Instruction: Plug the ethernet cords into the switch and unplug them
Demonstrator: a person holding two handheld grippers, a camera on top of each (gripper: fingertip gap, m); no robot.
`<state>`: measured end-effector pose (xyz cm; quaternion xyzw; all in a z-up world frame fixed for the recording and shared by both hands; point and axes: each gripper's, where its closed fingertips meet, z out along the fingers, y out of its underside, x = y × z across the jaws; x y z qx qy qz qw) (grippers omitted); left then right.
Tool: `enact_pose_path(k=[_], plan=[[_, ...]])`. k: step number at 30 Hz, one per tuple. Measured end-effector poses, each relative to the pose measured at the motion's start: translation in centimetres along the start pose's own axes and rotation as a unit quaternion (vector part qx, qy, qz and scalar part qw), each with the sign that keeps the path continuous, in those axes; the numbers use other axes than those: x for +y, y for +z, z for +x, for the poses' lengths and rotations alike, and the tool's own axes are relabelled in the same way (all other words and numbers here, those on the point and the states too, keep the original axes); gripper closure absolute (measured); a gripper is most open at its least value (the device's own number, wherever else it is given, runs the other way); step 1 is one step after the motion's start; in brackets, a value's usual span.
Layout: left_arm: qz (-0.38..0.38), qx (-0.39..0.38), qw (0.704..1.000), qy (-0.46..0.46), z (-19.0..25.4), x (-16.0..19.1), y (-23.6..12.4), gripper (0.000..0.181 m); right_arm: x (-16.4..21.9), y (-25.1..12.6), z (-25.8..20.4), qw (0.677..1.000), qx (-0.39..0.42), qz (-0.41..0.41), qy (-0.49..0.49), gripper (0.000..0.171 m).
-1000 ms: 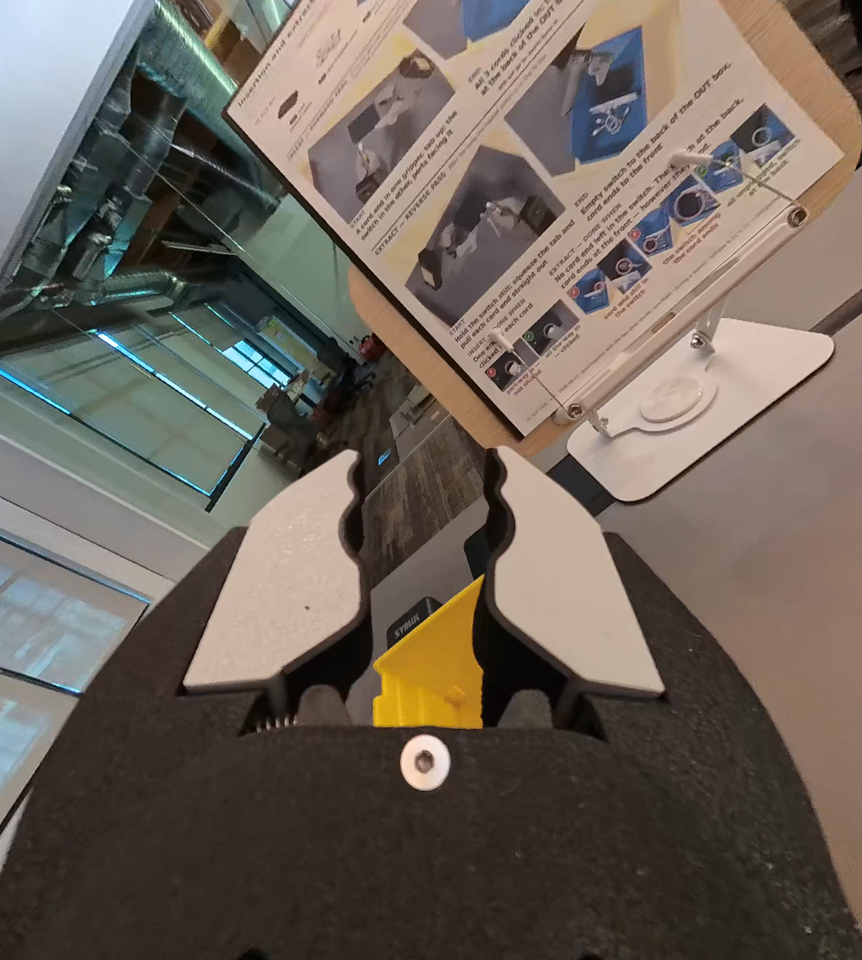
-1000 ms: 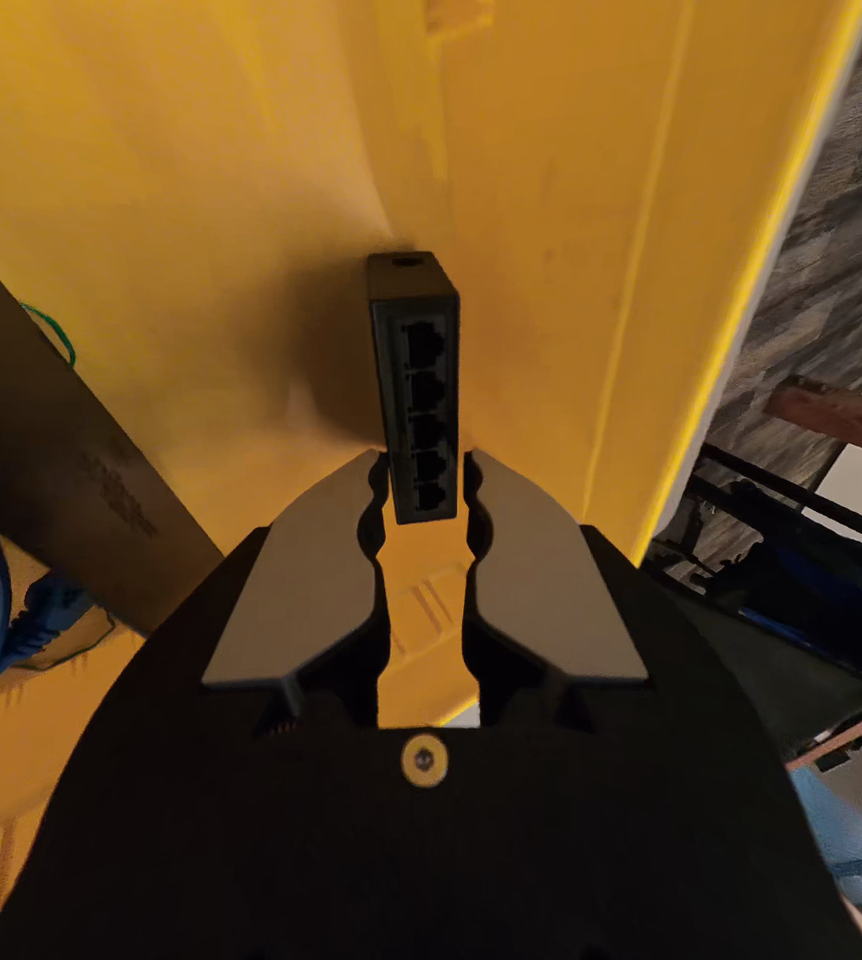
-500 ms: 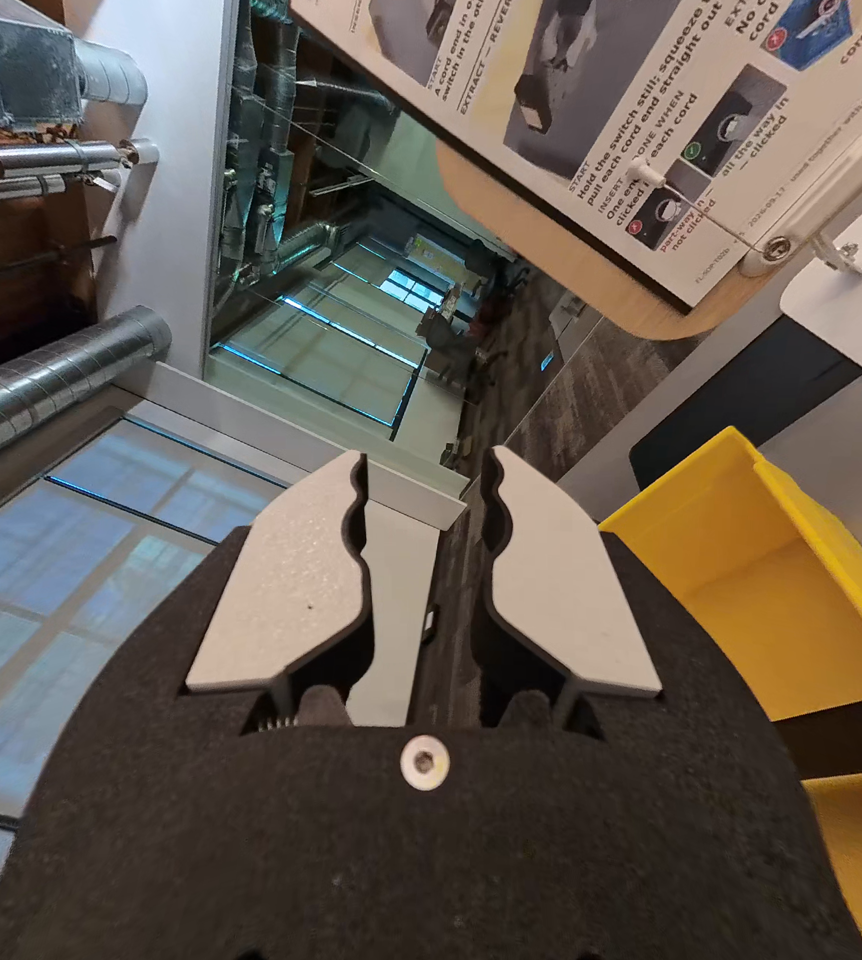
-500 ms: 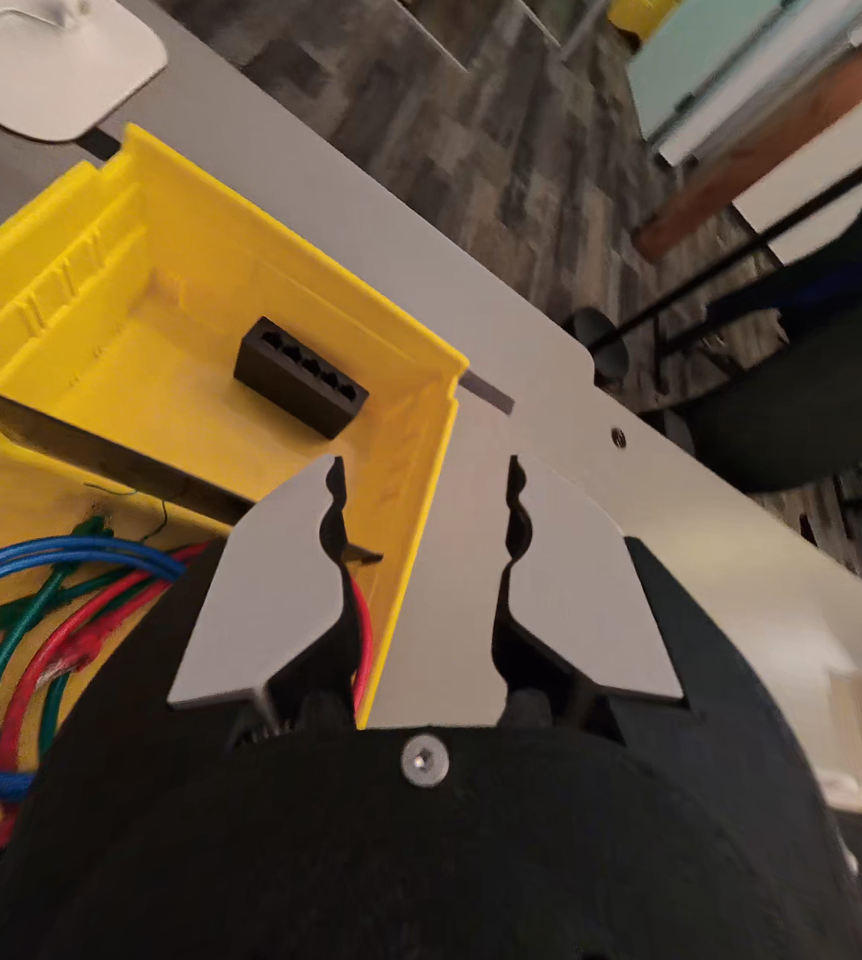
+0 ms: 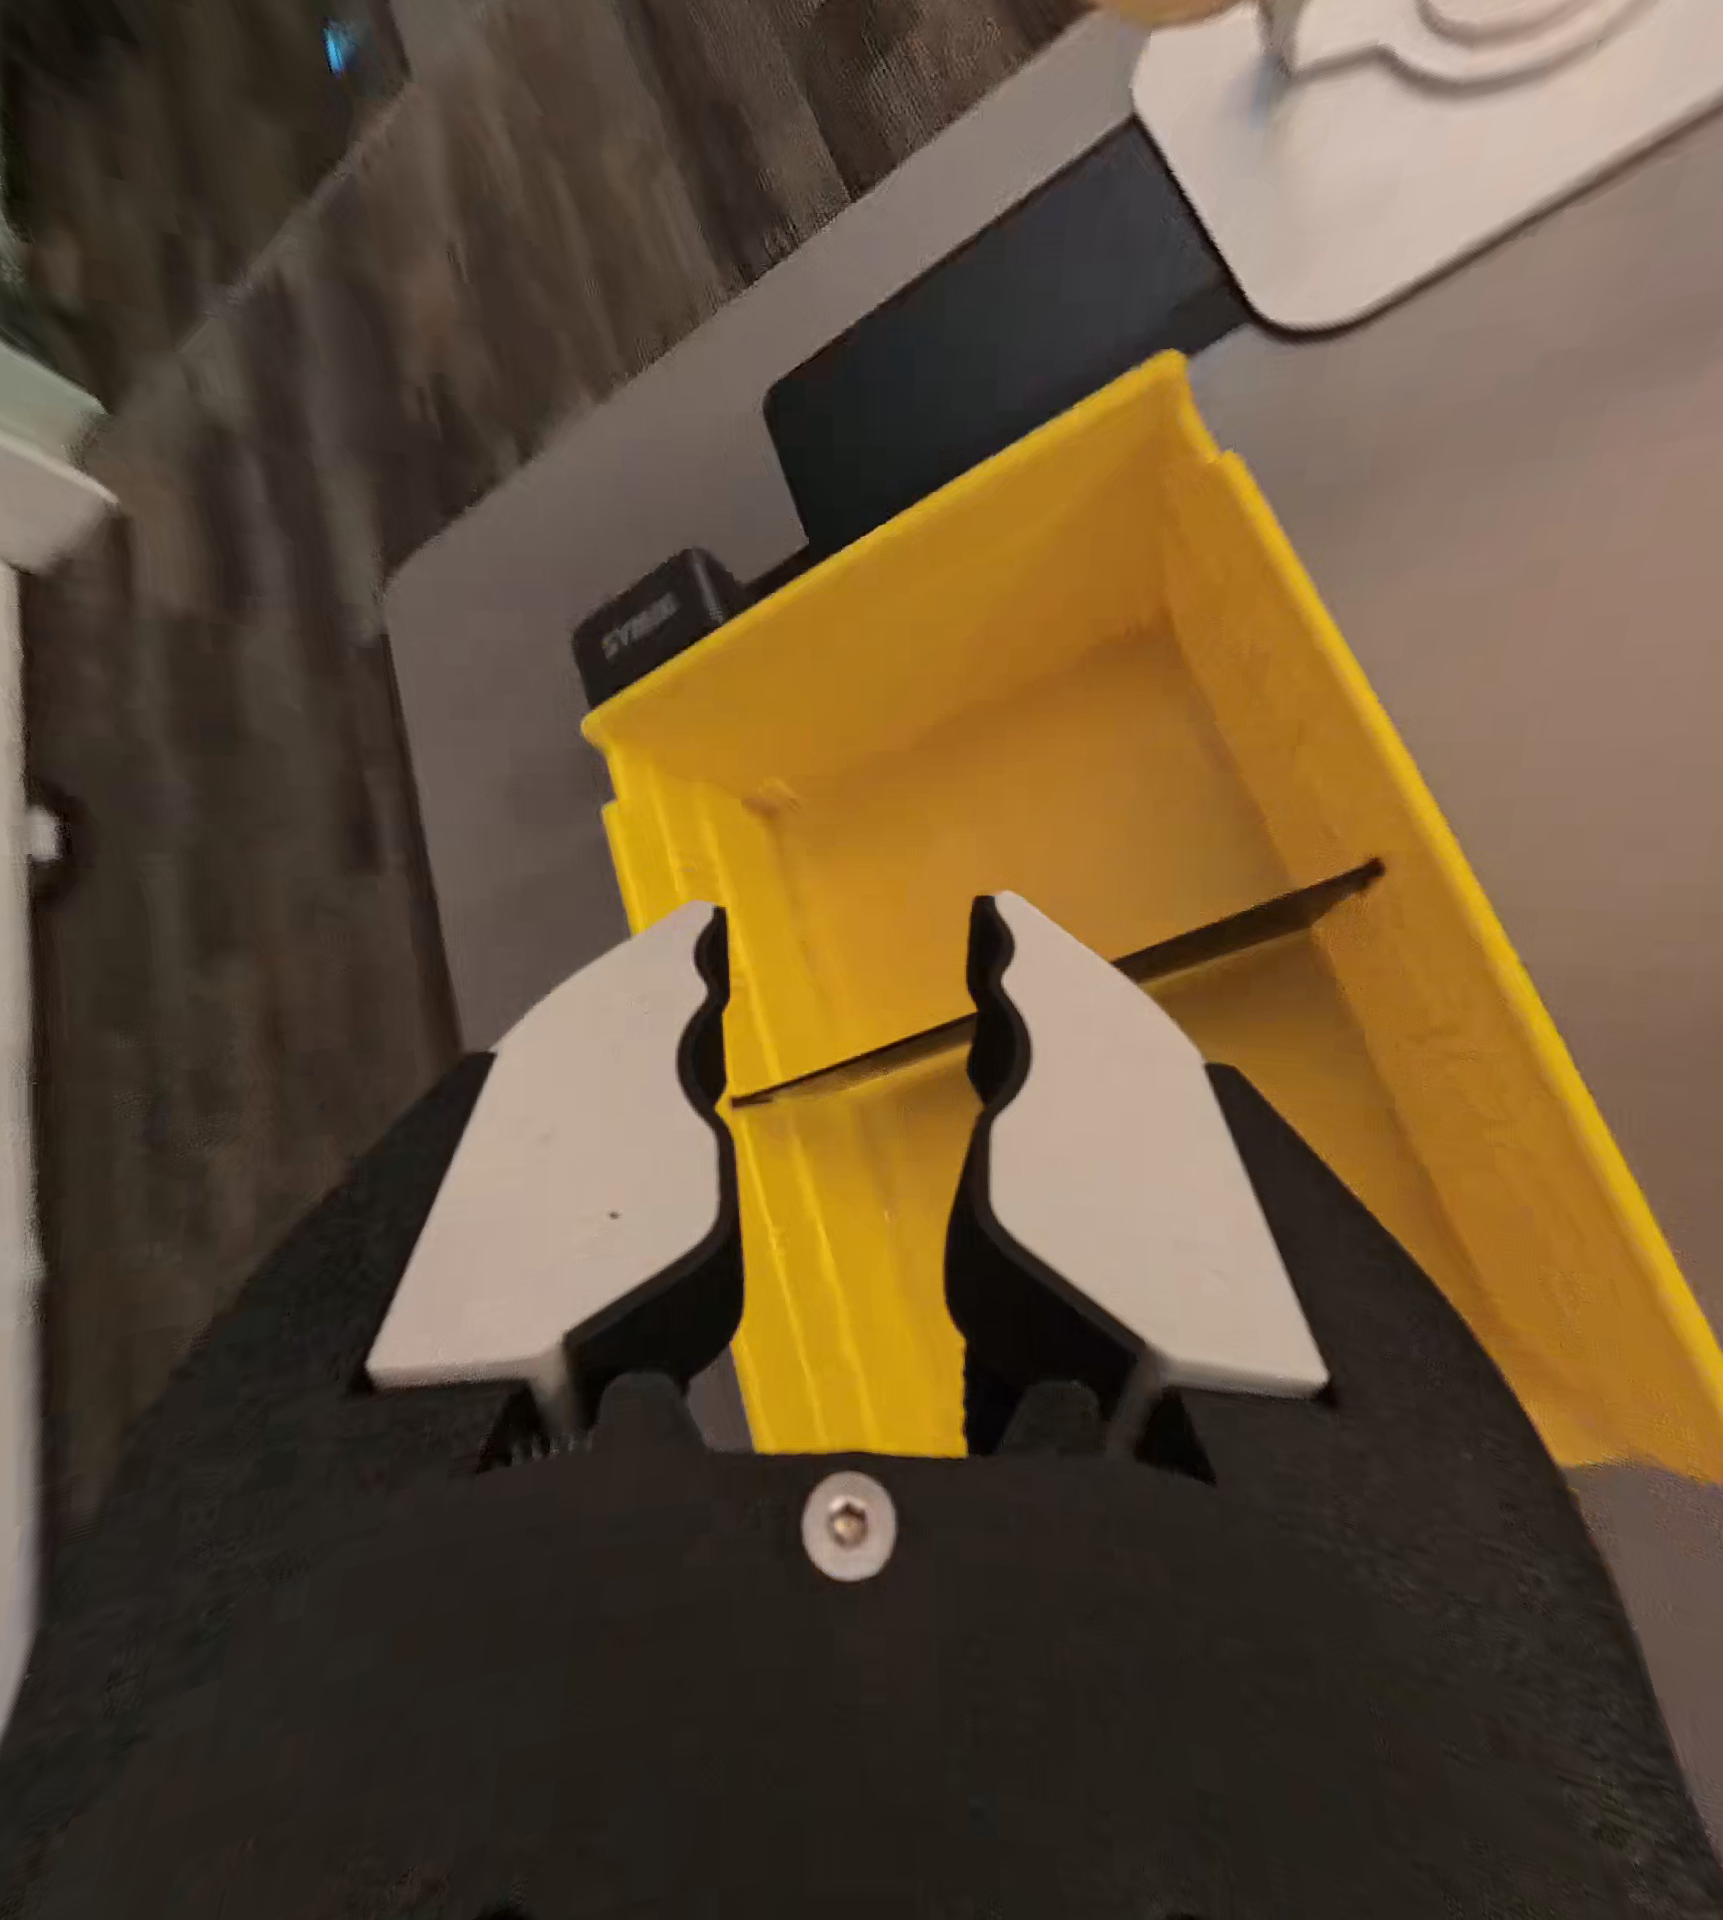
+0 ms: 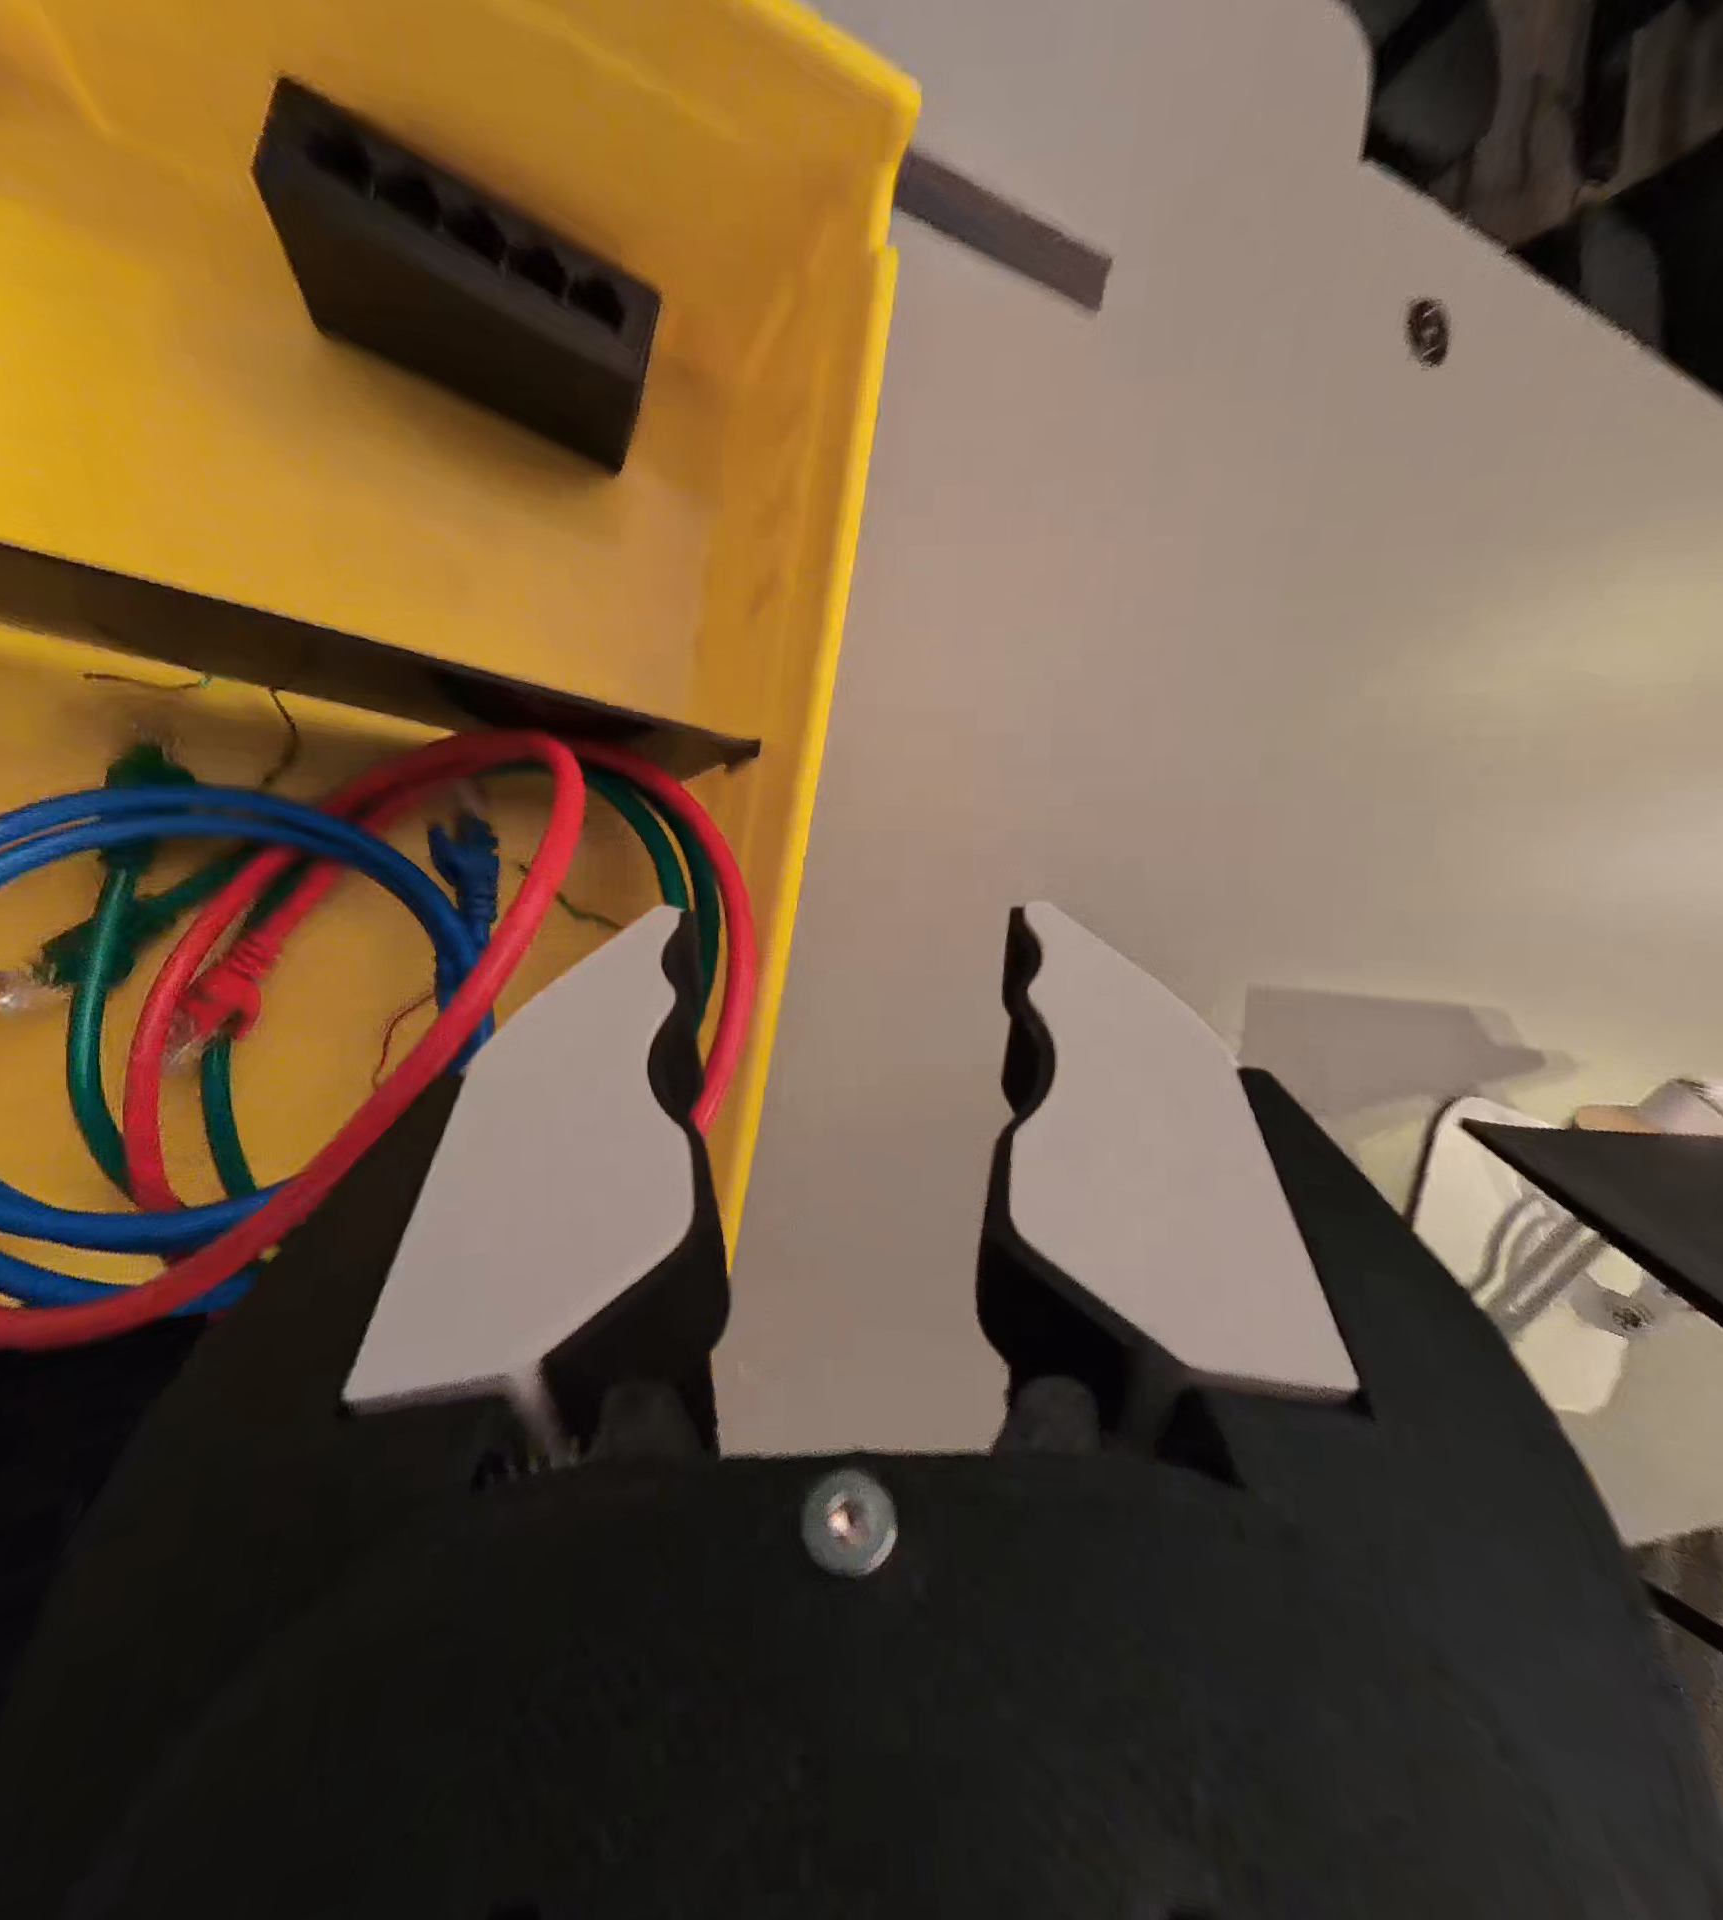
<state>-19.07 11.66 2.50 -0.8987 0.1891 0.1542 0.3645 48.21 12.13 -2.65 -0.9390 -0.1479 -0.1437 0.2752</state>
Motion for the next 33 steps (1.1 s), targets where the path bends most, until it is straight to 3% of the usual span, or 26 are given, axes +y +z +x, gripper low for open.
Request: enact_pose_path(k=[4,7,14,18,25,29,33], plan=[[0.021,0.024,0.994,-0.102,-3.3,1.3,-0.4,0.135,1.4,2.2,0.0,0.998,-0.048,-0.032,0.024,0.115],[-0.052,0.035,0.991,-0.119,-4.4,5.1,0.7,0.122,1.9,3.8,-1.4,0.993,-0.097,-0.058,0.028,0.134],[-0.179,0.150,0.953,-0.192,-2.7,10.2,4.8,0.125,2.0,6.3,-3.0,0.980,-0.155,-0.103,0.072,0.141],[-0.234,0.123,0.948,-0.177,-3.3,12.4,6.1,0.127,2.0,7.3,-4.3,0.961,-0.217,-0.119,0.125,0.154],[-0.260,0.145,0.935,-0.191,-2.9,13.9,7.5,0.146,2.2,7.2,-4.7,0.961,-0.205,-0.143,0.119,0.156],[-0.279,0.163,0.927,-0.189,-2.1,14.6,7.8,0.147,2.3,6.5,-6.0,0.957,-0.203,-0.177,0.112,0.156],[-0.294,0.177,0.922,-0.179,-1.4,14.8,8.1,0.164,1.9,5.5,-8.4,0.951,-0.213,-0.206,0.092,0.155]])
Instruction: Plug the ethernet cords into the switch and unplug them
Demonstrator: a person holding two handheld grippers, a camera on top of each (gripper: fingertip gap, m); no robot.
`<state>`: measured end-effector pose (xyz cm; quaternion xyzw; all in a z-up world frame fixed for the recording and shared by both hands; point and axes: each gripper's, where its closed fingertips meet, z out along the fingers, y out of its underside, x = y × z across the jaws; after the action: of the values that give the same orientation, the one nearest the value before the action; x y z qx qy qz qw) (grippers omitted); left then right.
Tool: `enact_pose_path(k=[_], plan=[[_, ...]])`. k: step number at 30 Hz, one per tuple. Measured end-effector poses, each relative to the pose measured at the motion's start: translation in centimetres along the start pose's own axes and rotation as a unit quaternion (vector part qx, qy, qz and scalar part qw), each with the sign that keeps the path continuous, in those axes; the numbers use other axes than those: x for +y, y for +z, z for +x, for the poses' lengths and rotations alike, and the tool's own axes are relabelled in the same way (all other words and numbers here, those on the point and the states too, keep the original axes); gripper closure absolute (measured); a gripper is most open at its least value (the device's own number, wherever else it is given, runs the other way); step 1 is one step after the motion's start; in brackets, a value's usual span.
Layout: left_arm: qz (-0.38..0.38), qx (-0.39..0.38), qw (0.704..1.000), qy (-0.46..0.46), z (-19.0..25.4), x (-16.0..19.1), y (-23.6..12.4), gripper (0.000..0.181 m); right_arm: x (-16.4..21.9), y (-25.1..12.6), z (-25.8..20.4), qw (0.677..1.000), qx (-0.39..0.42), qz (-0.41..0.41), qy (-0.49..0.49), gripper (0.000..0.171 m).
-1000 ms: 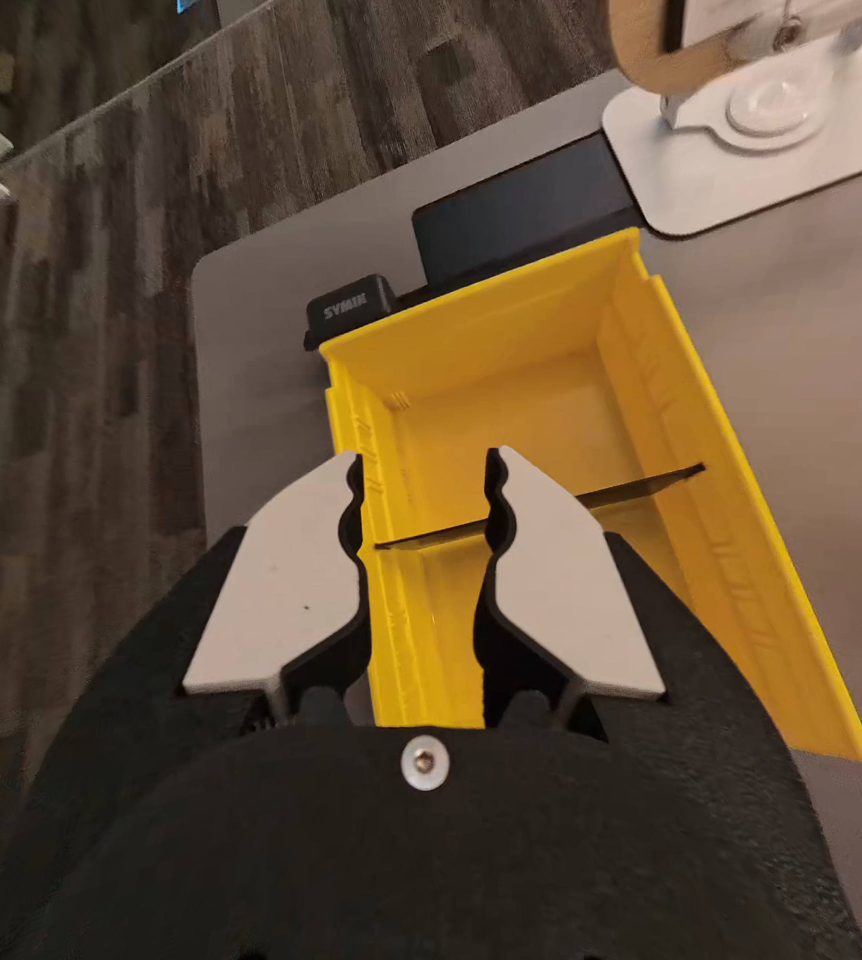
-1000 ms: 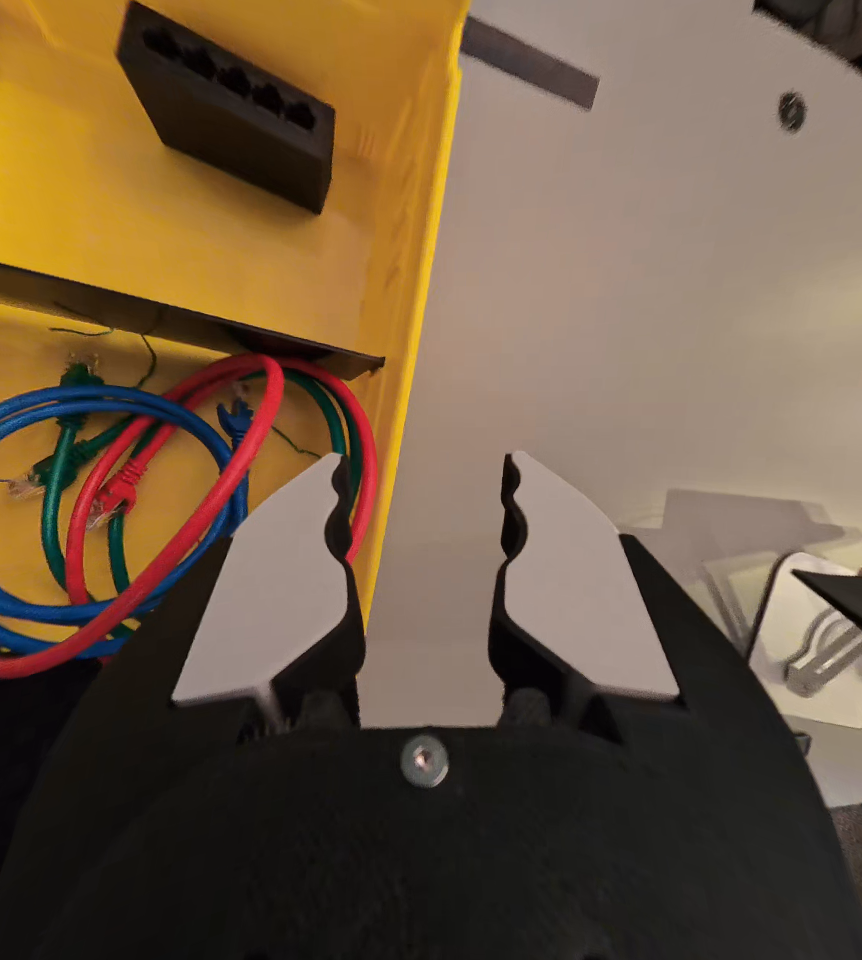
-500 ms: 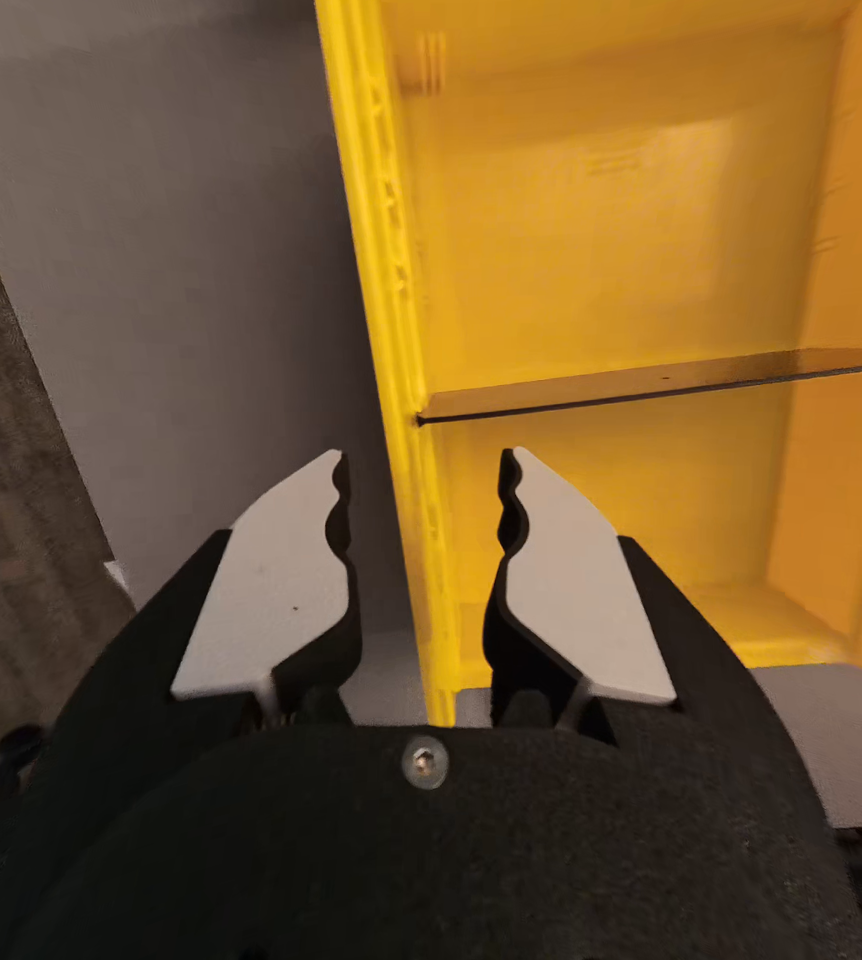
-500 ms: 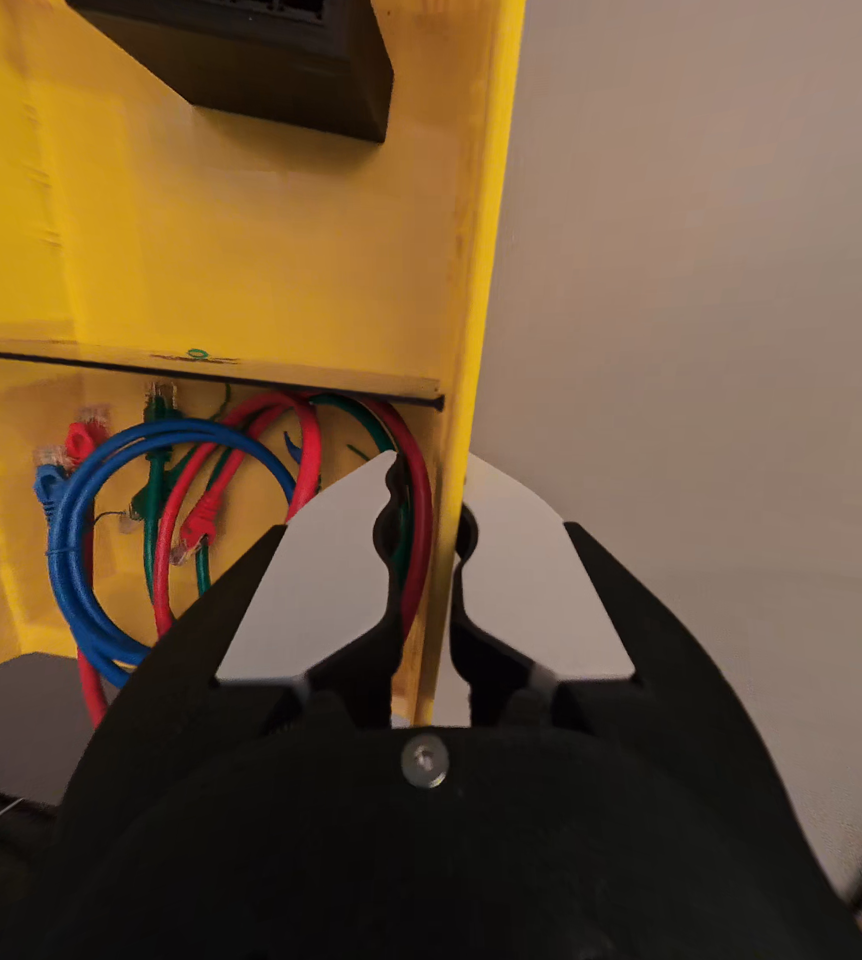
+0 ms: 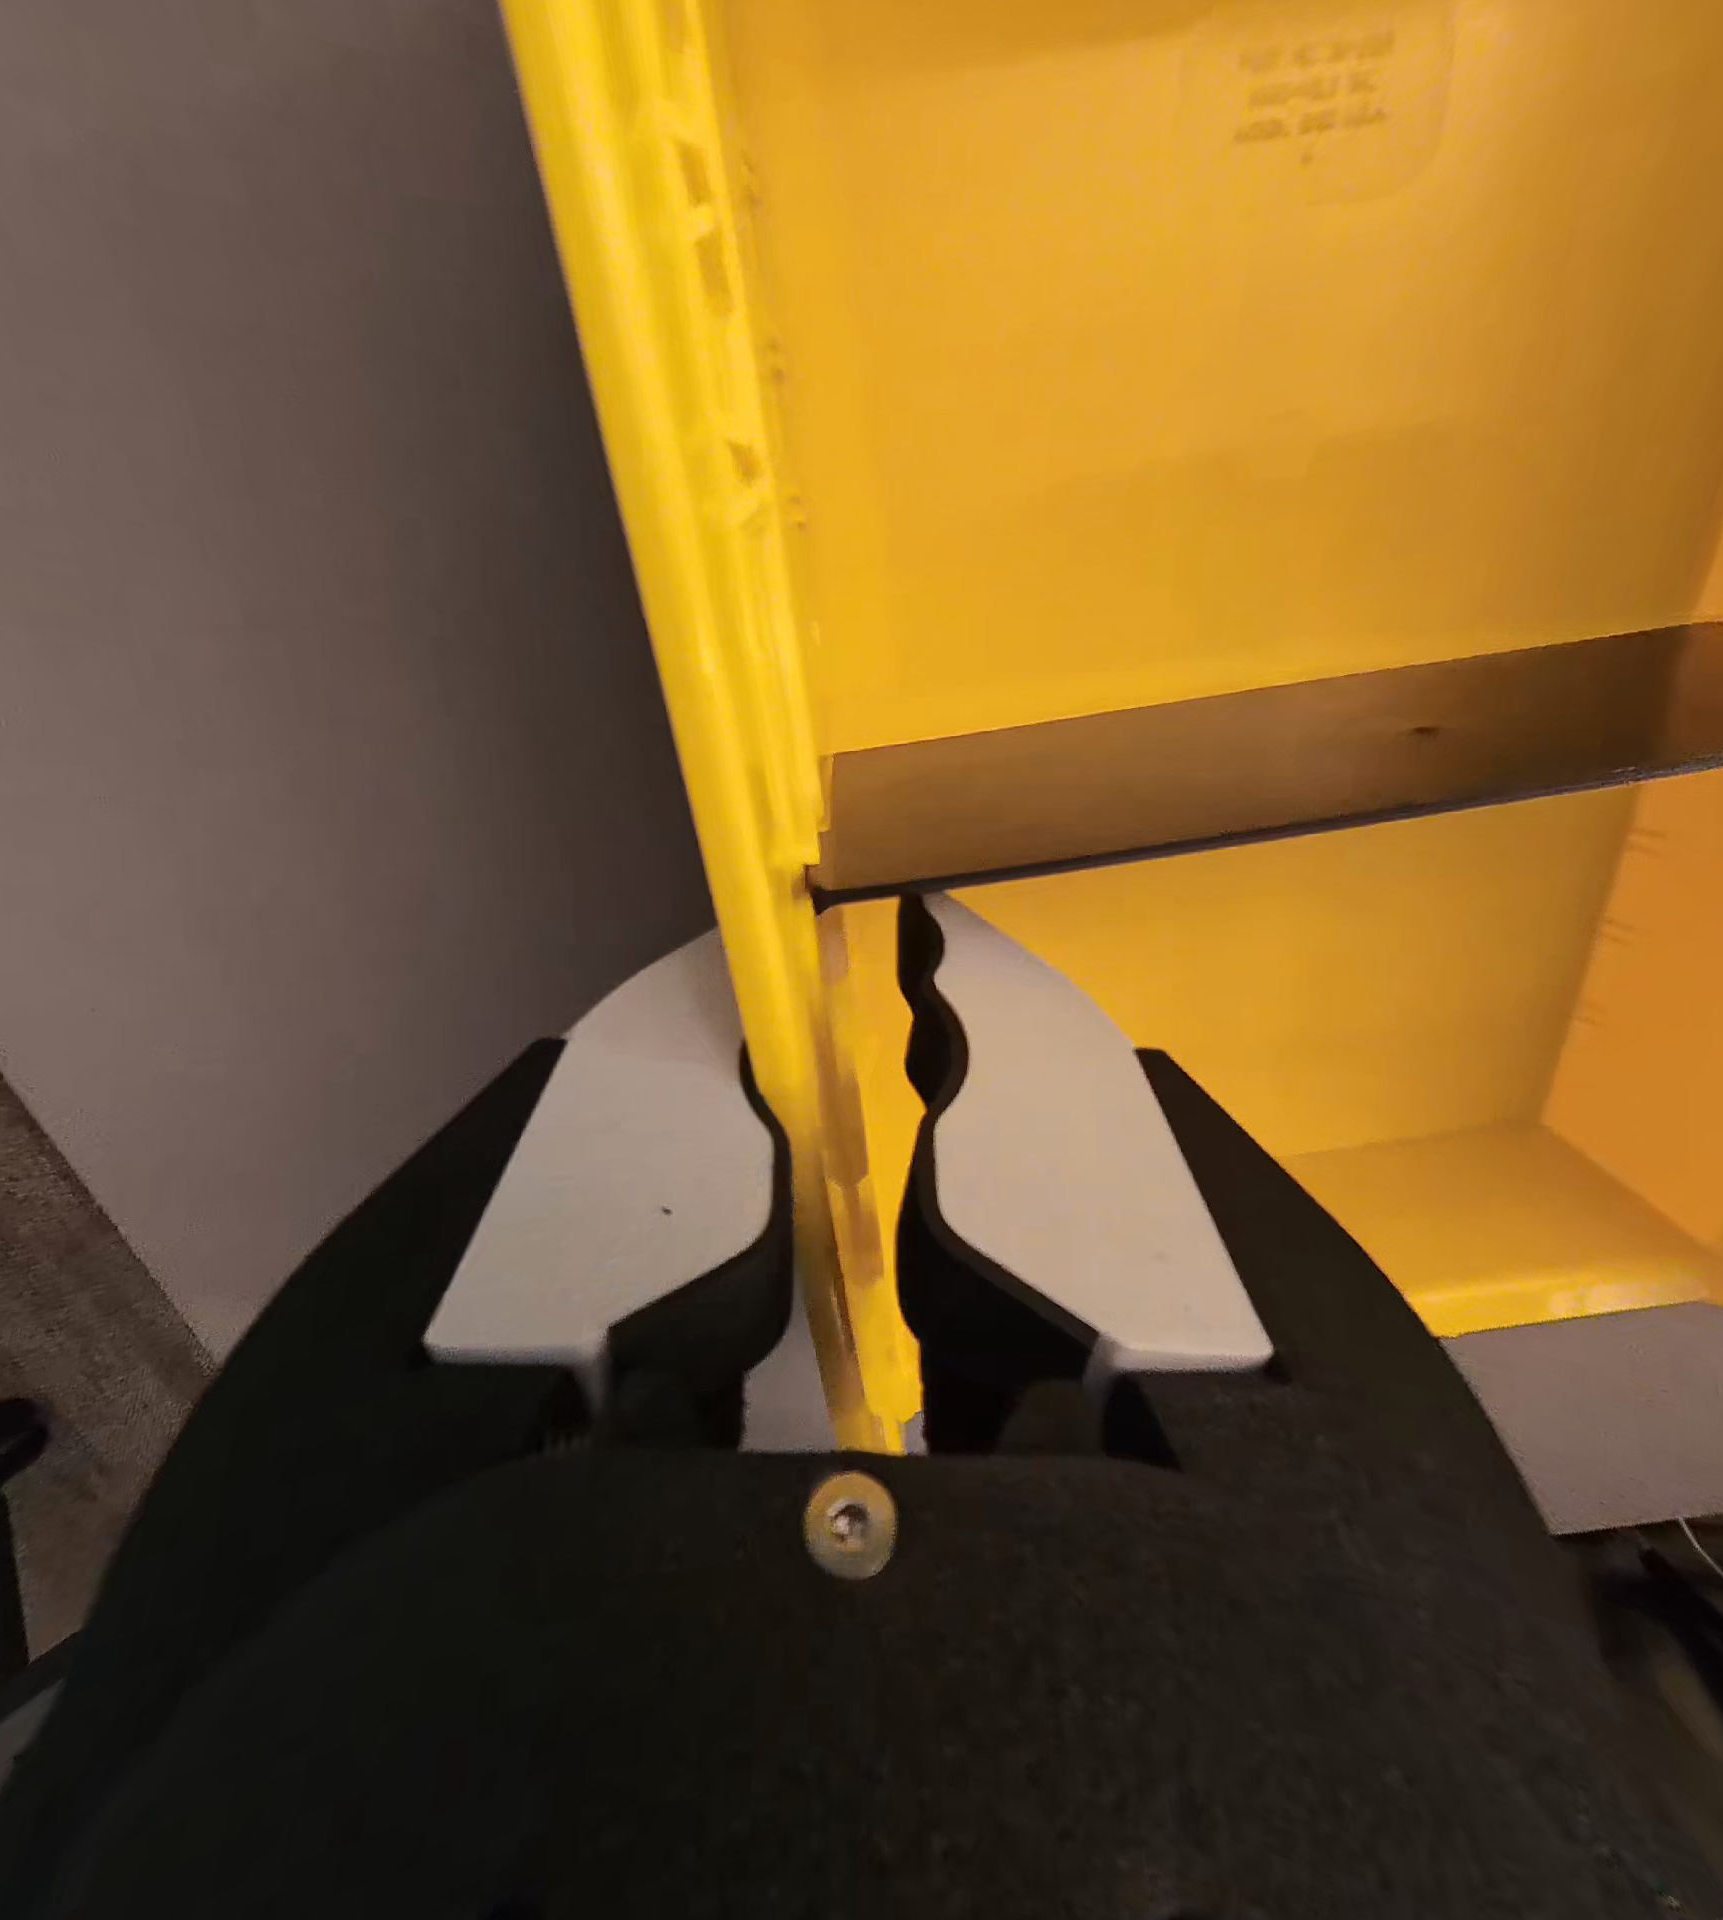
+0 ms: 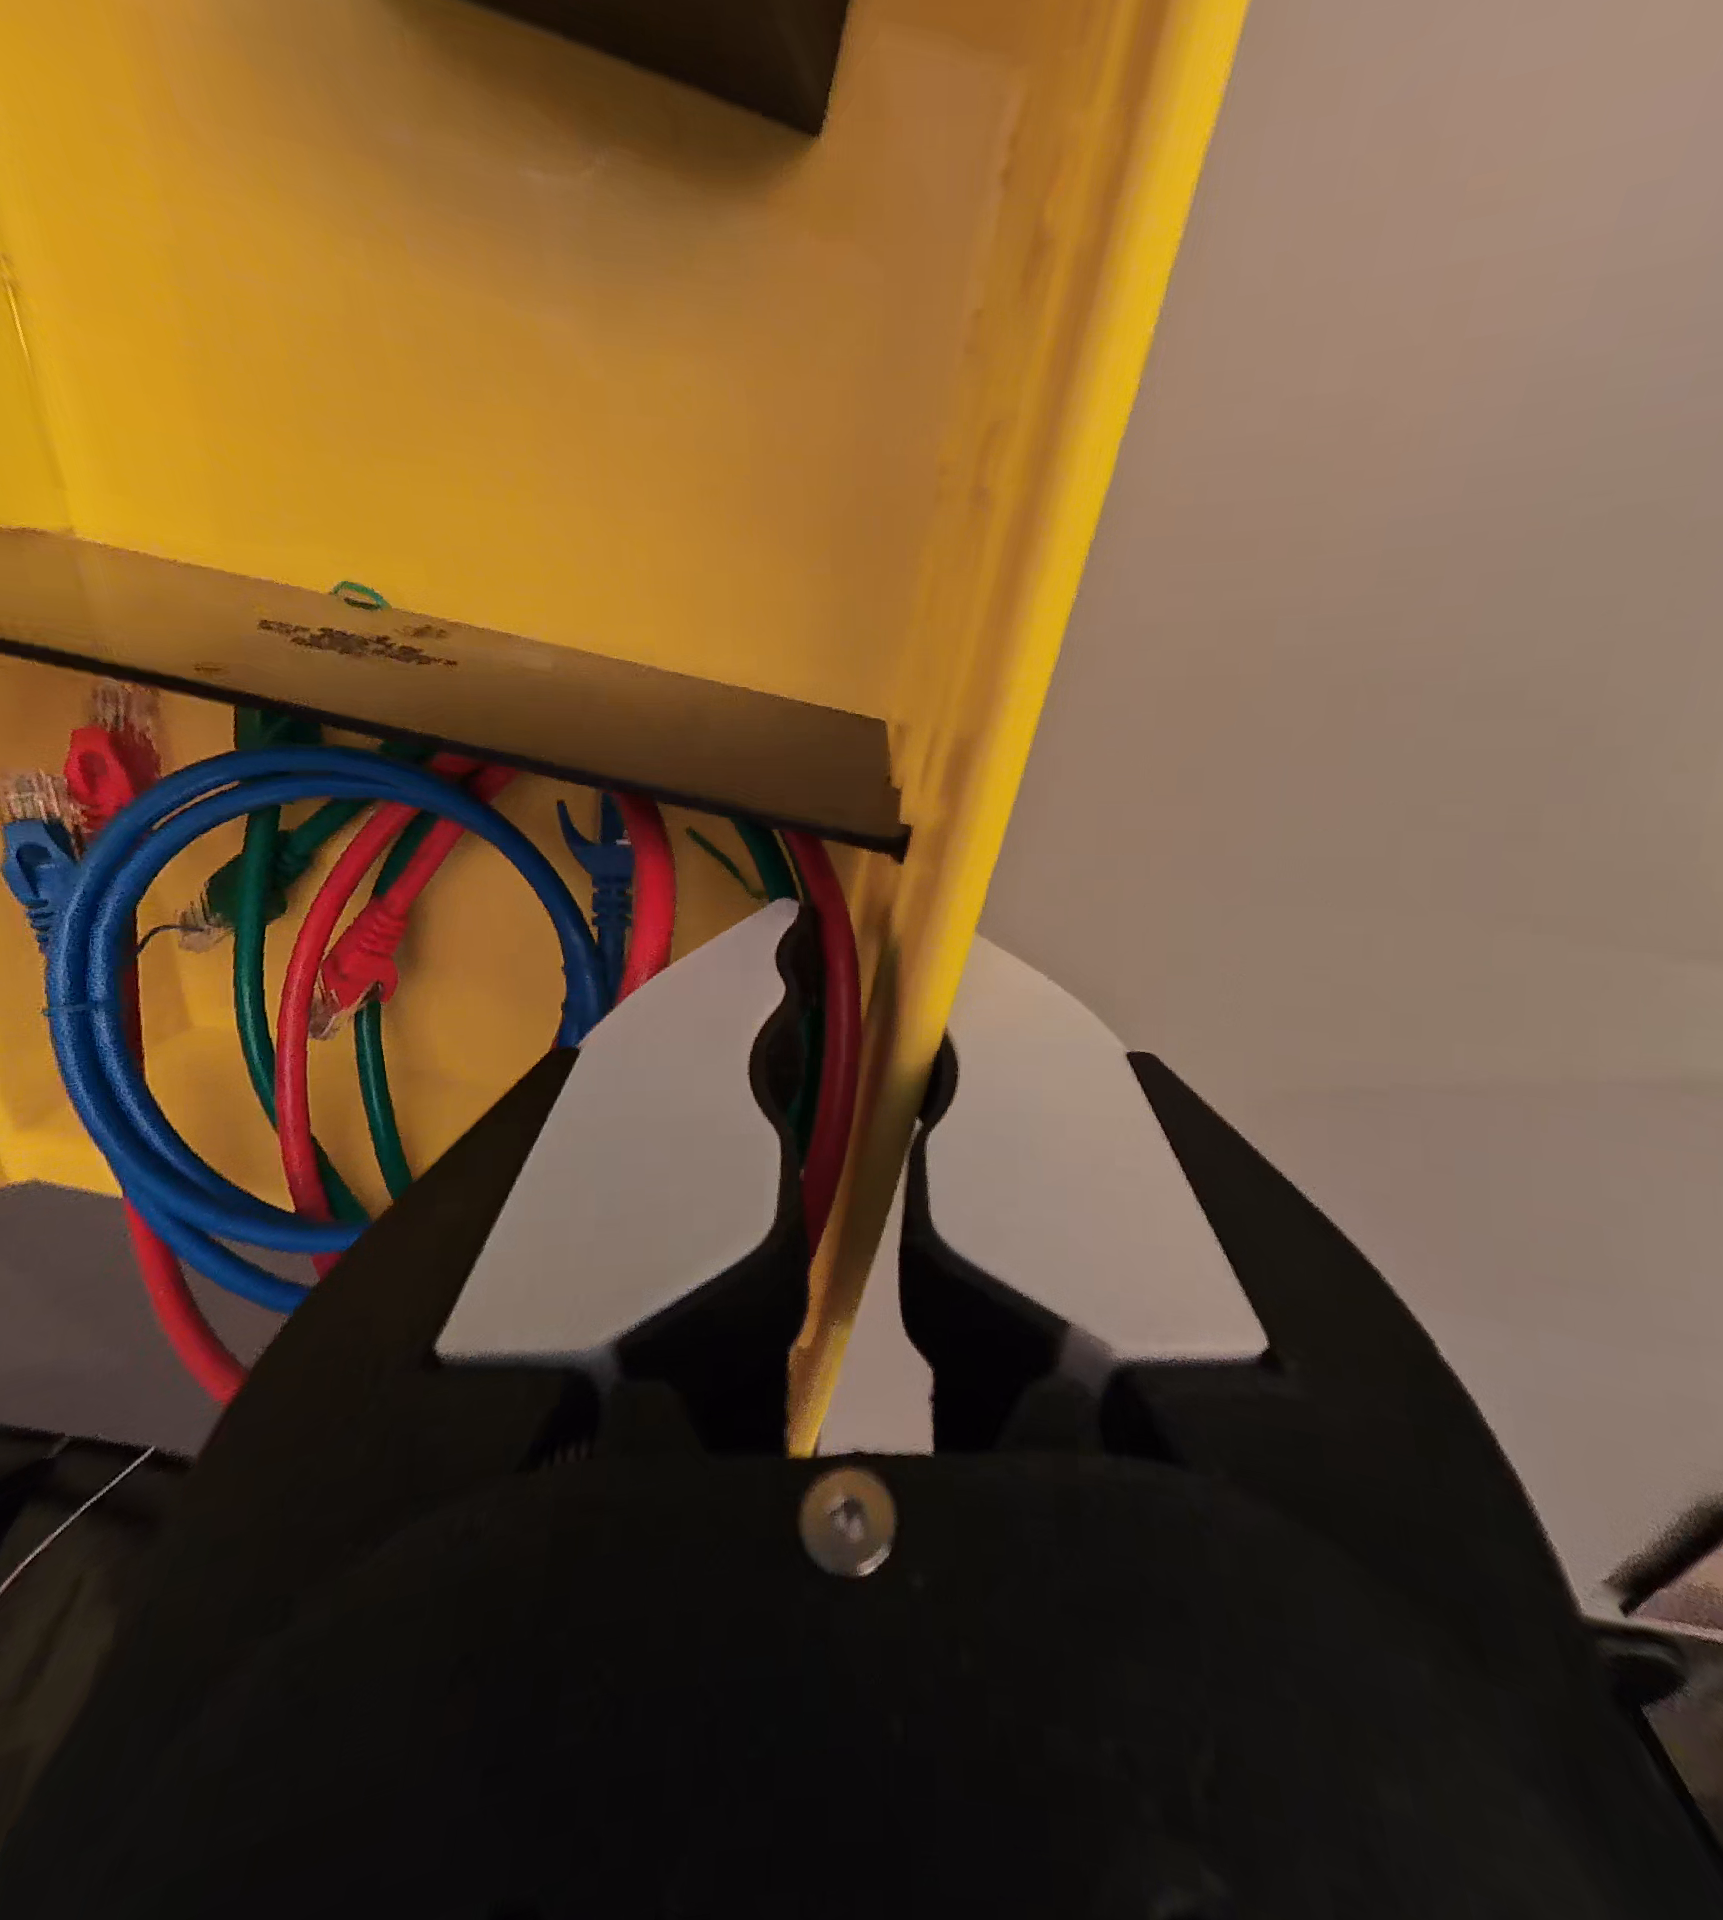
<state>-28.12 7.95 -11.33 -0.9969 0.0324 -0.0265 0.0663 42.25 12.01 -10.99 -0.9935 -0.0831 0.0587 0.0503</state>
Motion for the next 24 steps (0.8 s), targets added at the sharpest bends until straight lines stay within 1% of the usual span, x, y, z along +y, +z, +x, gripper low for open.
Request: enact_pose_path(k=[3,7,11,13,17,20,24], plan=[[-0.014,-0.022,1.000,0.006,0.2,0.1,0.0,0.168,0.1,0.1,-2.5,1.000,0.001,-0.023,-0.019,0.155],[-0.035,-0.033,0.998,0.035,2.1,0.3,0.2,0.168,-0.3,0.2,-6.5,0.998,0.009,-0.038,-0.056,0.156],[-0.051,-0.053,0.993,0.089,5.1,0.2,0.3,0.162,-0.3,1.2,-11.0,0.996,-0.006,-0.065,-0.066,0.156],[-0.057,-0.060,0.991,0.105,6.7,0.2,0.5,0.157,-0.9,1.5,-12.6,0.996,-0.006,-0.055,-0.072,0.157],[-0.071,-0.066,0.985,0.142,9.2,0.6,0.6,0.147,-0.9,1.7,-14.4,0.994,0.004,-0.057,-0.098,0.156],[-0.076,-0.061,0.984,0.150,10.0,1.0,0.5,0.145,-0.6,1.7,-14.3,0.993,0.004,-0.060,-0.102,0.155],[-0.079,-0.036,0.984,0.154,10.8,1.7,0.4,0.144,0.5,1.8,-14.4,0.990,0.004,-0.083,-0.114,0.156]])
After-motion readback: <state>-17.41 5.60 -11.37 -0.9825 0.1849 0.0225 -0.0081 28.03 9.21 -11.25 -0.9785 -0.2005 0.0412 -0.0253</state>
